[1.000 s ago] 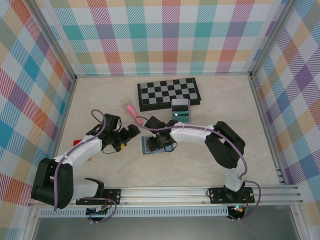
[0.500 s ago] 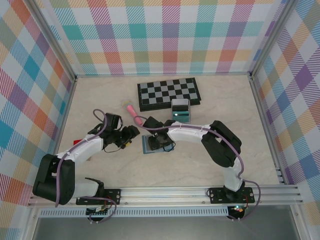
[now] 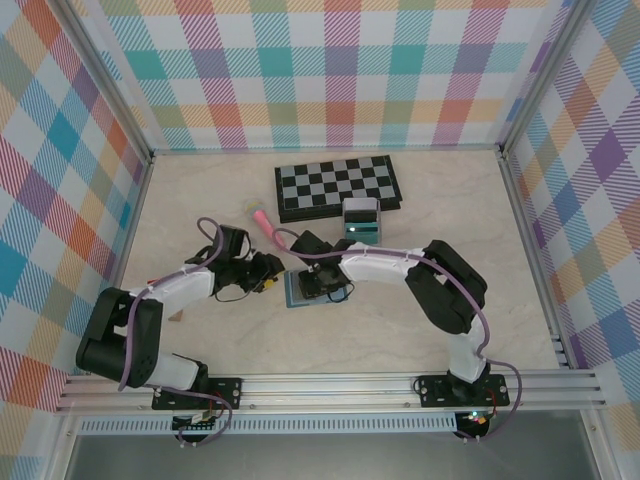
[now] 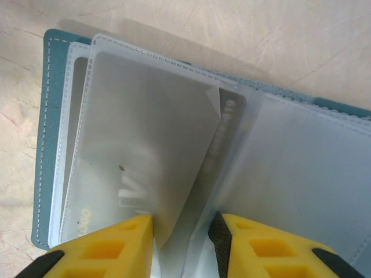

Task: Take the credit cards out of the card holder

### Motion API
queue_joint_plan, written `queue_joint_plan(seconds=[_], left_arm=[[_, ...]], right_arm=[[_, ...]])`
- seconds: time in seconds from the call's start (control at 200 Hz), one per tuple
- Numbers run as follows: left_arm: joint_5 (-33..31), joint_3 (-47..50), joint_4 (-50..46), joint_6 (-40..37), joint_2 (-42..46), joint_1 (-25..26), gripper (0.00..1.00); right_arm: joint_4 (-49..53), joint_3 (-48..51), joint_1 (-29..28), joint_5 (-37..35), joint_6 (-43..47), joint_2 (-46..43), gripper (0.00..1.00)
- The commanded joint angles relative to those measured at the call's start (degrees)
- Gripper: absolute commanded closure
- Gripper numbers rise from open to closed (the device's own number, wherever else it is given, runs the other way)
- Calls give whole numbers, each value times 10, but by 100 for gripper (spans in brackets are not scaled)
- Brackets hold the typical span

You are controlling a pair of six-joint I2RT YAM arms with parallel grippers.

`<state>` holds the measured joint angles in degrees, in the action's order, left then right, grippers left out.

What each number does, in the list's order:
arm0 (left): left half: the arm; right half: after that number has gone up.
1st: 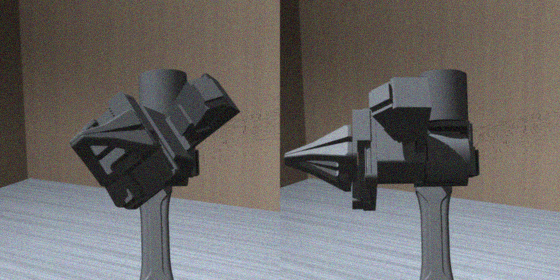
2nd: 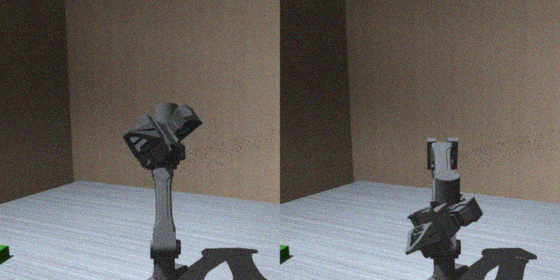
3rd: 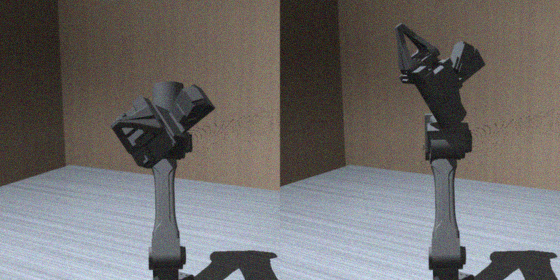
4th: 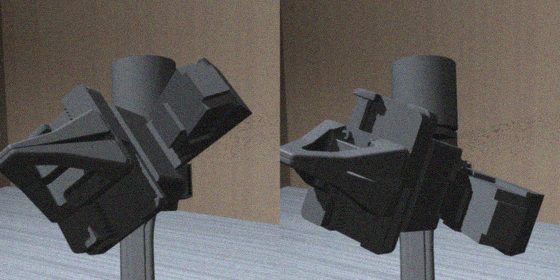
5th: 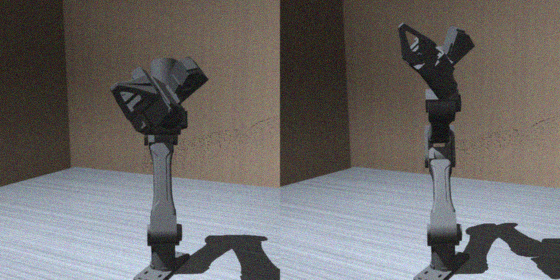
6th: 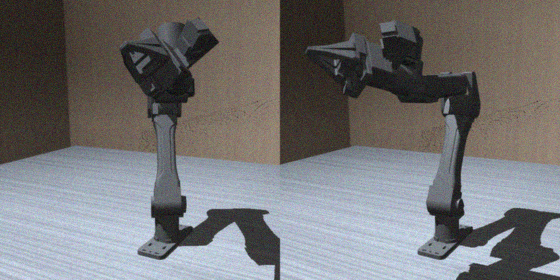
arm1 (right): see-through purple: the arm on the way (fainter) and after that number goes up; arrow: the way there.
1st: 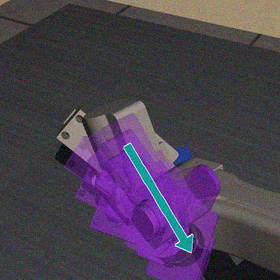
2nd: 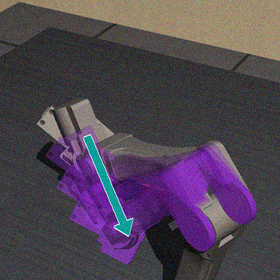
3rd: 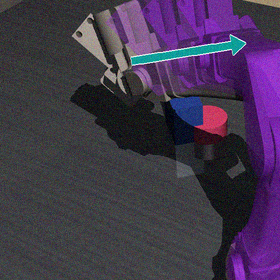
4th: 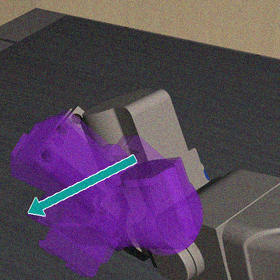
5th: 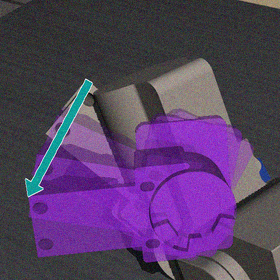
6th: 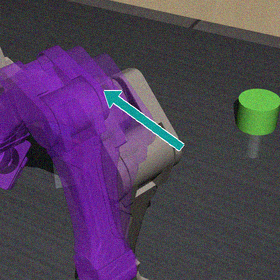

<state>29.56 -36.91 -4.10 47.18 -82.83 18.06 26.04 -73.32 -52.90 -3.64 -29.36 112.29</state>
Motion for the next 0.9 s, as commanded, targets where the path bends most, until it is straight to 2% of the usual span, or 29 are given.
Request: queue_joint_plan(seconds=[0.0,0.175,0.455,0.645,0.895], left_arm=[[12,-9,19,5,-18,15,64],[5,-25,32,1,-43,26,65],[15,-22,93,-5,-59,29,65],[41,-37,84,-26,-83,33,64],[27,-49,59,-47,-108,39,63]], right_arm=[[10,33,6,22,-2,28,69],[-4,47,11,28,-1,20,74],[-12,52,13,31,4,17,76],[-15,52,14,36,8,15,77],[-29,59,15,52,11,13,77]])
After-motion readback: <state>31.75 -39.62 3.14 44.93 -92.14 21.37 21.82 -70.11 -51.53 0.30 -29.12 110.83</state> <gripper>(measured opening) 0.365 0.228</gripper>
